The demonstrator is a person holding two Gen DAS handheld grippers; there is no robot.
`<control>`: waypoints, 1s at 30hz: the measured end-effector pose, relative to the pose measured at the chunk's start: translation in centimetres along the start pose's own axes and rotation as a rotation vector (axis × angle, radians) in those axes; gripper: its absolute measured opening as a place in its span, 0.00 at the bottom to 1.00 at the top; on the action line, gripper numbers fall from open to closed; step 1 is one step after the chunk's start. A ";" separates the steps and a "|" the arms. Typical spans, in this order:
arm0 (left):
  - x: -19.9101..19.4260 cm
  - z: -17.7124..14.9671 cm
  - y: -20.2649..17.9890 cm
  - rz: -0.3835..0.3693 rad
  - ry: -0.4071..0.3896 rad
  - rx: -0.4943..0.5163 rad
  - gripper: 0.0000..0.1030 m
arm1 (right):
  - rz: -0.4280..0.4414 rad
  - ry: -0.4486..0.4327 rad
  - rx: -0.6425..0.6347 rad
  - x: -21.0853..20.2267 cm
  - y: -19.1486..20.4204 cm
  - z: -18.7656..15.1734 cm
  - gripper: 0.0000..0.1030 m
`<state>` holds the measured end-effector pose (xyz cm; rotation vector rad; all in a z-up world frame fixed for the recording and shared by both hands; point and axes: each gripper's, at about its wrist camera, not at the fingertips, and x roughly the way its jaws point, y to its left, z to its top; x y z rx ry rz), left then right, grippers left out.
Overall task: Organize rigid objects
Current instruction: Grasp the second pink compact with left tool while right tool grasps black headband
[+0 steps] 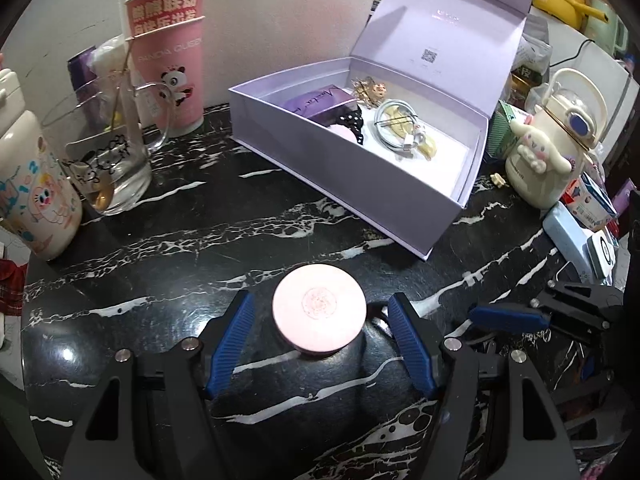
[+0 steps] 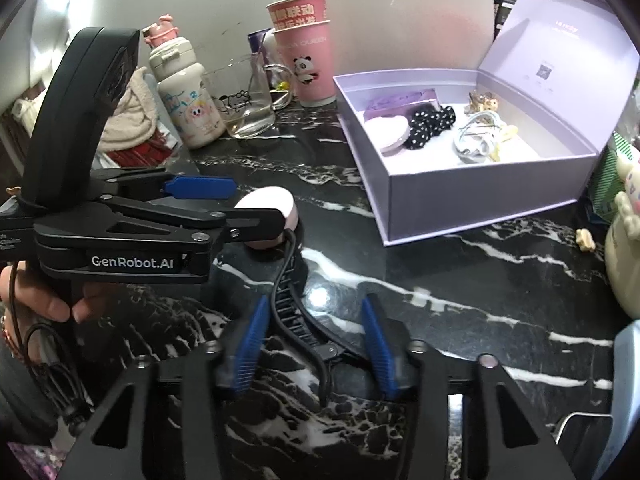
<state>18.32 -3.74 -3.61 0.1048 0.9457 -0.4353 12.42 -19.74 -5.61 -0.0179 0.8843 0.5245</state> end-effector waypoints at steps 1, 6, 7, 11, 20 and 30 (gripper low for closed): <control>0.1 0.0 -0.1 0.005 0.006 0.004 0.67 | -0.002 0.004 0.001 0.0 0.0 0.0 0.36; 0.7 -0.1 -0.4 0.034 0.007 0.035 0.67 | -0.051 -0.002 0.005 -0.7 -0.3 -0.2 0.20; 0.9 -0.2 -0.5 0.036 0.006 0.040 0.67 | -0.053 -0.001 0.013 -0.9 -0.5 -0.3 0.20; 1.9 -0.5 -0.5 0.023 0.022 0.040 0.67 | -0.060 -0.001 0.045 -1.3 -1.3 -0.6 0.20; 2.0 -0.6 -0.7 0.015 -0.011 0.059 0.53 | -0.076 0.004 0.107 -1.7 -2.4 -1.4 0.20; 0.7 -1.9 -2.2 -0.058 0.010 0.067 0.49 | -0.121 -0.013 0.117 -2.7 -2.5 -1.8 0.19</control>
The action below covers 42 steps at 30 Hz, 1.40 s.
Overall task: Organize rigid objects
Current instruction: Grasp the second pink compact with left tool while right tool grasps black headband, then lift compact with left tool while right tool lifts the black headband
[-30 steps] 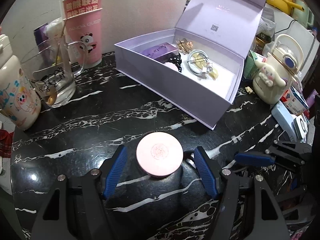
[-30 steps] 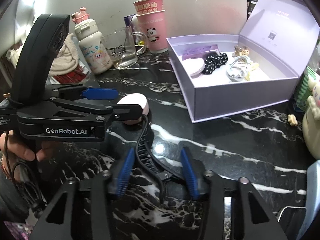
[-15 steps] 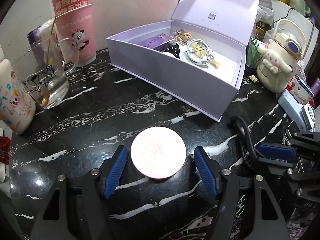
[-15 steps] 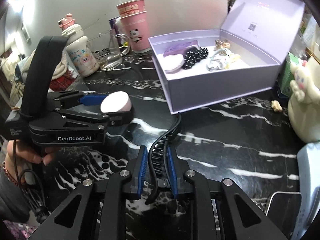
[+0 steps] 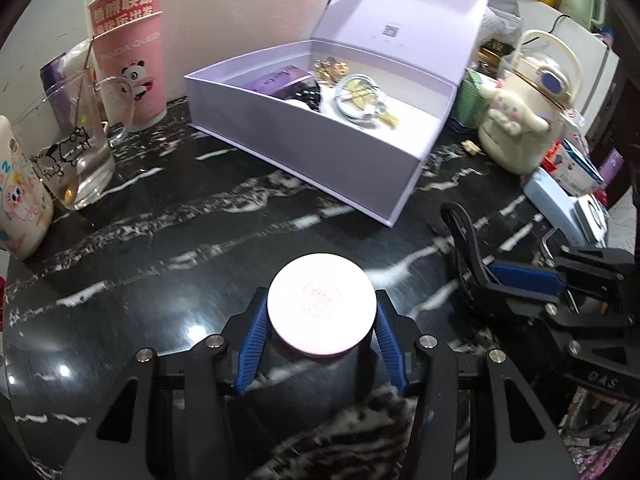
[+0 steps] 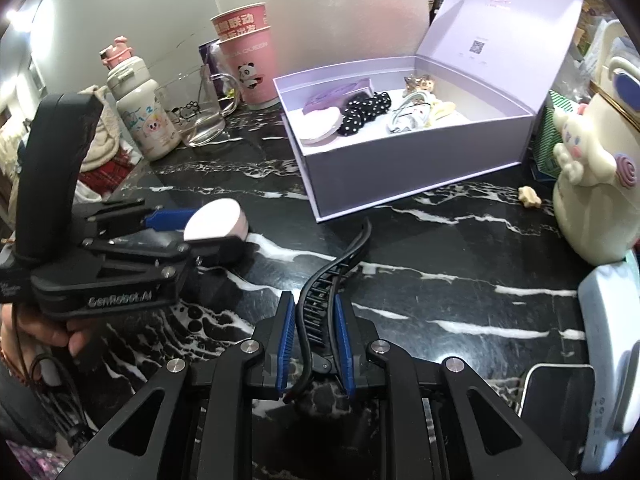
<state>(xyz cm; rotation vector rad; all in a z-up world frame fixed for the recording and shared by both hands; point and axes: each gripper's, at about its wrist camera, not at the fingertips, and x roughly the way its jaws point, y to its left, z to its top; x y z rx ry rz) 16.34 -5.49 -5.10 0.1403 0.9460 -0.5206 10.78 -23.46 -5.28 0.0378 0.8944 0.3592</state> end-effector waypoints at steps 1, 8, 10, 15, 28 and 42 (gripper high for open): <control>-0.2 -0.3 -0.3 -0.004 0.001 0.000 0.49 | -0.004 0.000 0.002 -0.2 0.0 -0.2 0.19; -1.8 -2.7 -1.5 -0.012 -0.006 -0.008 0.49 | -0.025 -0.001 0.006 -1.1 -0.1 -1.5 0.19; -2.3 -3.4 -2.0 -0.014 -0.008 -0.004 0.49 | -0.027 0.003 0.006 -1.4 0.0 -2.0 0.19; -3.3 -4.8 -2.6 -0.019 -0.015 -0.012 0.49 | -0.020 -0.005 0.000 -2.0 0.4 -3.2 0.19; -3.3 -5.5 -3.9 0.068 -0.037 0.028 0.49 | -0.034 -0.014 -0.027 -2.1 1.0 -4.6 0.40; -2.9 -4.9 -4.1 0.044 -0.053 -0.005 0.49 | -0.056 -0.039 -0.087 -1.9 1.4 -4.8 0.20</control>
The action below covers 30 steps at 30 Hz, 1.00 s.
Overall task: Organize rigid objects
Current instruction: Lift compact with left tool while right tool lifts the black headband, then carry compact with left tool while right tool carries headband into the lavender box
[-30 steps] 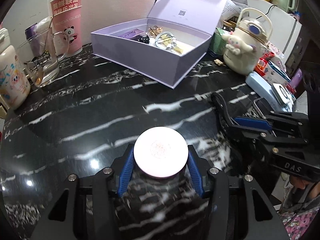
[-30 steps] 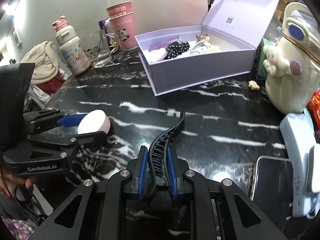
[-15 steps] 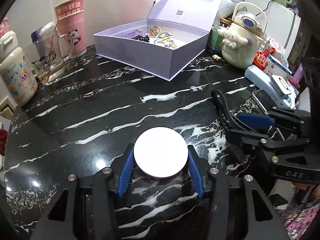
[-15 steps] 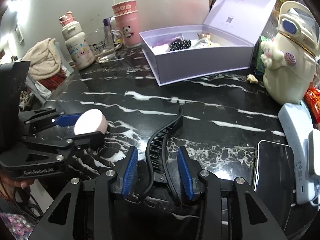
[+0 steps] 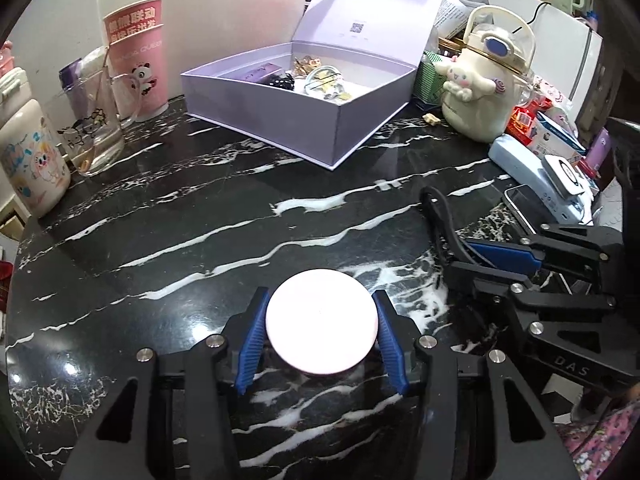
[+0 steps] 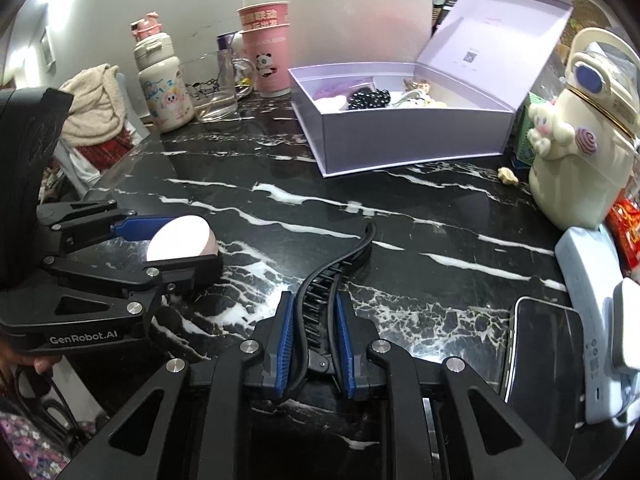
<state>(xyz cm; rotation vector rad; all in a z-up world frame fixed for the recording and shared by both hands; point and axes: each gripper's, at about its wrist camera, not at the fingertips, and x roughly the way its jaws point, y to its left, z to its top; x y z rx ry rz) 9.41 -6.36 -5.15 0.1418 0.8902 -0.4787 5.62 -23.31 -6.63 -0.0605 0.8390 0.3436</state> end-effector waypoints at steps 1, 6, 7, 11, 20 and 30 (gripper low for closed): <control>0.0 0.1 -0.1 0.000 0.001 -0.008 0.49 | 0.007 -0.001 0.007 0.0 -0.2 0.0 0.20; 0.1 0.4 -0.2 -0.012 0.014 -0.040 0.49 | 0.048 0.001 0.030 -0.1 -0.9 0.1 0.20; 0.2 0.5 -0.1 -0.015 0.017 -0.047 0.49 | 0.054 0.003 0.033 -0.1 -1.1 0.1 0.20; -0.1 0.8 0.1 -0.008 0.021 -0.063 0.49 | 0.063 0.016 0.046 -0.2 -1.5 0.4 0.20; -0.9 2.7 -0.5 -0.014 0.011 -0.042 0.49 | 0.061 0.002 0.069 -1.0 -1.6 1.3 0.20; -1.2 4.9 -0.7 -0.028 -0.014 -0.043 0.49 | 0.041 -0.028 0.082 -2.1 -2.5 3.2 0.20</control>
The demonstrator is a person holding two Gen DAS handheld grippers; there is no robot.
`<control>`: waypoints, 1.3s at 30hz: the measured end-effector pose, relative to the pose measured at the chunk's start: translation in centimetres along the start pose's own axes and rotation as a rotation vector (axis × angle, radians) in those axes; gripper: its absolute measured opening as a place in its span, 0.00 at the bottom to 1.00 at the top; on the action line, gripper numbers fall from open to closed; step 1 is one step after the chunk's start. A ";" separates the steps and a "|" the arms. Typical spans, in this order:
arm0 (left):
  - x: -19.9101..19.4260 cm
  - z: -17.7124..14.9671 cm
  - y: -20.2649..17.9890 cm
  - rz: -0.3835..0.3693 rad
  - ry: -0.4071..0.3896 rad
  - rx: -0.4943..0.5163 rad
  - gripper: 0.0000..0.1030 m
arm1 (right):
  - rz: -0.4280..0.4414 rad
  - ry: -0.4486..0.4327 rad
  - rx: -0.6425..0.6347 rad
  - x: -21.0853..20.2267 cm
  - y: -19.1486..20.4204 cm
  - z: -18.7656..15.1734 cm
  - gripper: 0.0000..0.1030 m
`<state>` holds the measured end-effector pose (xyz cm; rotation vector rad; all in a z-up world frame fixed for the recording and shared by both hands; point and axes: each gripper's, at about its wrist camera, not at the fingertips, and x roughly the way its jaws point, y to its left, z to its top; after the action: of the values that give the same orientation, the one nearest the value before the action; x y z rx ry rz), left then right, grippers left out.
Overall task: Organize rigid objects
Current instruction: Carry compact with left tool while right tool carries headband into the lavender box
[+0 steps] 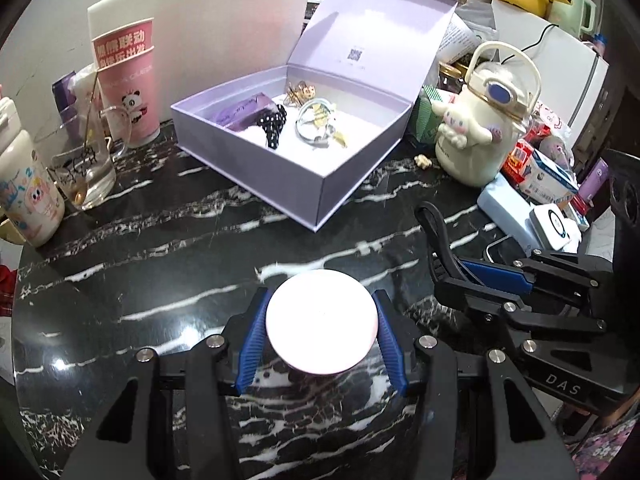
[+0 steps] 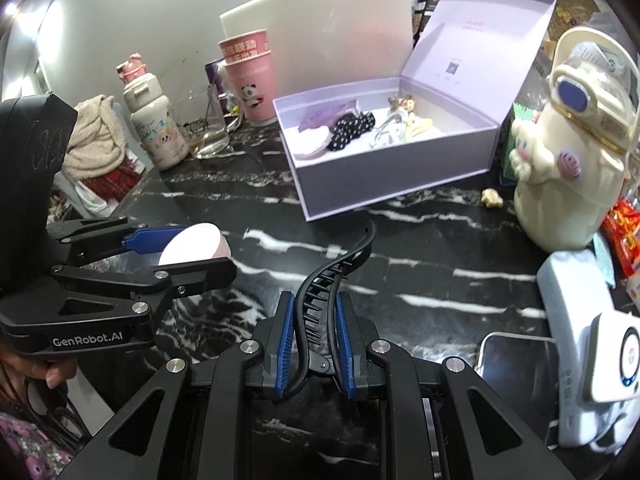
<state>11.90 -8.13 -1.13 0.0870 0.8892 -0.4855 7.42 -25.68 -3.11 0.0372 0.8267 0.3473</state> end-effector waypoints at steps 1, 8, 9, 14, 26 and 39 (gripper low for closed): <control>0.0 0.2 0.0 -0.002 -0.001 -0.001 0.49 | 0.001 -0.004 0.002 -0.2 -0.1 0.2 0.20; -0.2 2.0 -0.1 -0.010 -0.015 0.016 0.49 | -0.007 -0.030 0.009 -0.9 -0.5 1.8 0.20; -0.2 2.3 0.0 -0.006 -0.017 0.020 0.49 | -0.006 -0.034 0.013 -1.0 -0.6 2.0 0.20; 0.0 3.7 0.3 -0.007 -0.024 0.033 0.49 | -0.019 -0.054 0.029 -1.1 -1.1 3.0 0.20; 1.0 7.2 1.0 -0.035 -0.047 0.040 0.49 | -0.022 -0.072 0.052 -0.6 -2.3 5.9 0.20; 4.1 12.1 1.6 -0.028 -0.070 0.067 0.49 | -0.038 -0.112 0.009 0.6 -4.0 11.3 0.20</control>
<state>23.48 -11.50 3.22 0.1178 0.8066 -0.5415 17.17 -28.12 3.50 0.0485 0.7171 0.3028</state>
